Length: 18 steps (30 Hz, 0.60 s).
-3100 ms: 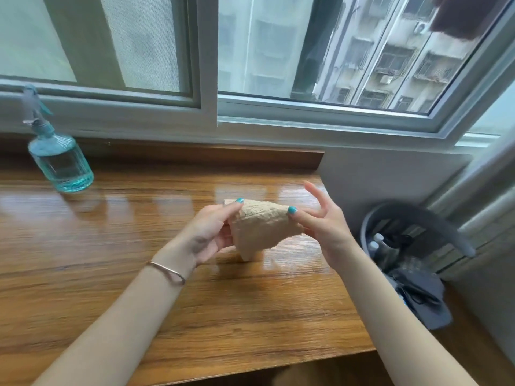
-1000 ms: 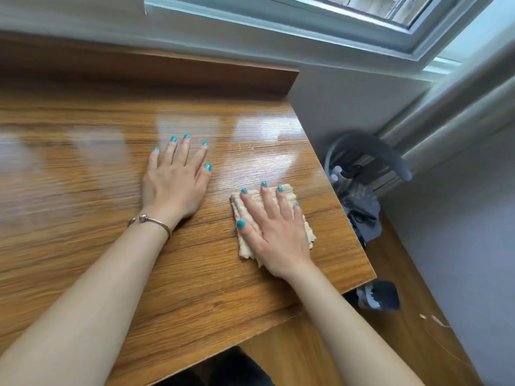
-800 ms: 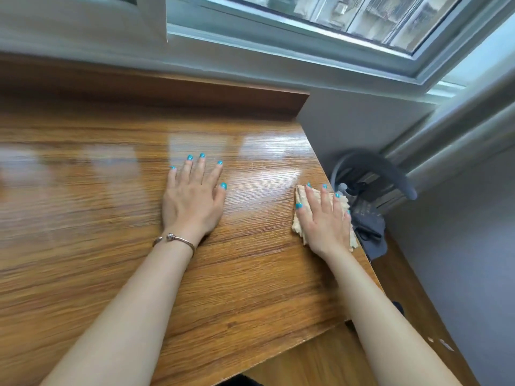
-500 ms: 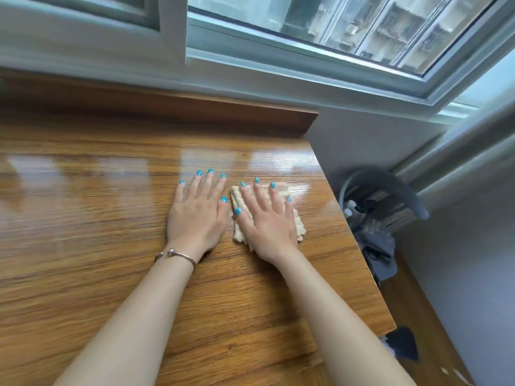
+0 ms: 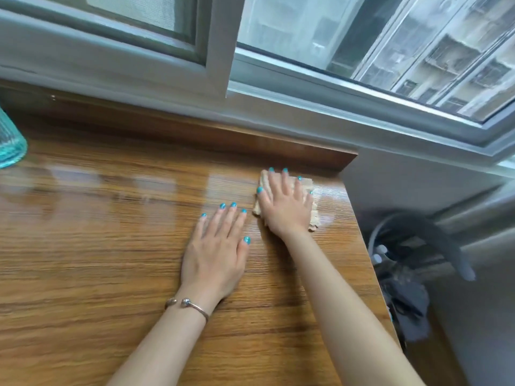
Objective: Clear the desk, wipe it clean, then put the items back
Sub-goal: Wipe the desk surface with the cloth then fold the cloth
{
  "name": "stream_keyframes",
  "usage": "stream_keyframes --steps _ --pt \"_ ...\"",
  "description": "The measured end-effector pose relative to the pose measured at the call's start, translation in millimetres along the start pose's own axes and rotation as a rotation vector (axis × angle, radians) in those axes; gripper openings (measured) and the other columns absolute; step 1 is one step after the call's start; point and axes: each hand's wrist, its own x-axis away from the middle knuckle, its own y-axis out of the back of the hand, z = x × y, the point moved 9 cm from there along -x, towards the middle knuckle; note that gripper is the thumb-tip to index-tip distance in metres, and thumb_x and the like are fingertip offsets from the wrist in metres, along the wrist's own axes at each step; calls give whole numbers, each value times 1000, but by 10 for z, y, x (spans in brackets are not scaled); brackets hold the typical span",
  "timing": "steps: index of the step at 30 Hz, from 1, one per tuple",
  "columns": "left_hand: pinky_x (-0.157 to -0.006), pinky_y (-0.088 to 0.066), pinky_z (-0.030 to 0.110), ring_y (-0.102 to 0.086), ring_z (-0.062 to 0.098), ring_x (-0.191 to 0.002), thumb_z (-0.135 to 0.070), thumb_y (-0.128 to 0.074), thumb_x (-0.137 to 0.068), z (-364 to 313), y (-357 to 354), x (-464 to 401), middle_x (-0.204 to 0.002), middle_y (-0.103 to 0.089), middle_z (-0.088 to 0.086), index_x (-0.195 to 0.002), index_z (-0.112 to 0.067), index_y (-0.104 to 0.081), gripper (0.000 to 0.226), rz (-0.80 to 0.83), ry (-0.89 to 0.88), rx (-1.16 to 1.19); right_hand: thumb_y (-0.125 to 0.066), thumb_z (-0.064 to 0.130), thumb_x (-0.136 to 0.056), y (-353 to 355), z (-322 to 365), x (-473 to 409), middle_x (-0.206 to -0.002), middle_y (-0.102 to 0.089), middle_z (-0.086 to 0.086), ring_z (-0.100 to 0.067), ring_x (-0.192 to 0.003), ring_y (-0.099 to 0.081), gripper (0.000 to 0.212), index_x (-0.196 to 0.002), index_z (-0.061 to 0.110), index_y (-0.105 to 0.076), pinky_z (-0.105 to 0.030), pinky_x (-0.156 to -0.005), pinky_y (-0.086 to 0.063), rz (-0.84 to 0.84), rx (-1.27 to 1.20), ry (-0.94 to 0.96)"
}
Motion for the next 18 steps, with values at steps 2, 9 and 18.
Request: stream_keyframes --steps 2,9,18 --pt "-112 -21 44 -37 21 -140 -40 -28 -93 -3 -20 -3 -150 -42 4 -143 -16 -46 58 4 -10 -4 -19 60 -98 -65 185 334 -162 3 17 -16 -150 8 54 -149 54 -2 -48 -120 2 26 33 271" --pt "-115 -13 41 -30 18 -144 -46 -24 -97 -24 -42 1 -155 -34 1 -148 -20 -37 59 27 -18 -16 -16 55 -100 212 -1245 -310 -164 -2 10 -19 -151 1 53 -152 48 -4 -48 -120 -6 -22 25 -60" --pt "-121 2 41 4 14 -150 -48 0 -94 -26 -6 45 -162 2 -4 -154 -26 -2 64 102 9 42 -16 54 -99 101 -712 -260 -164 3 4 -25 -151 5 60 -155 37 -2 -53 -119 0 -37 -51 -233"
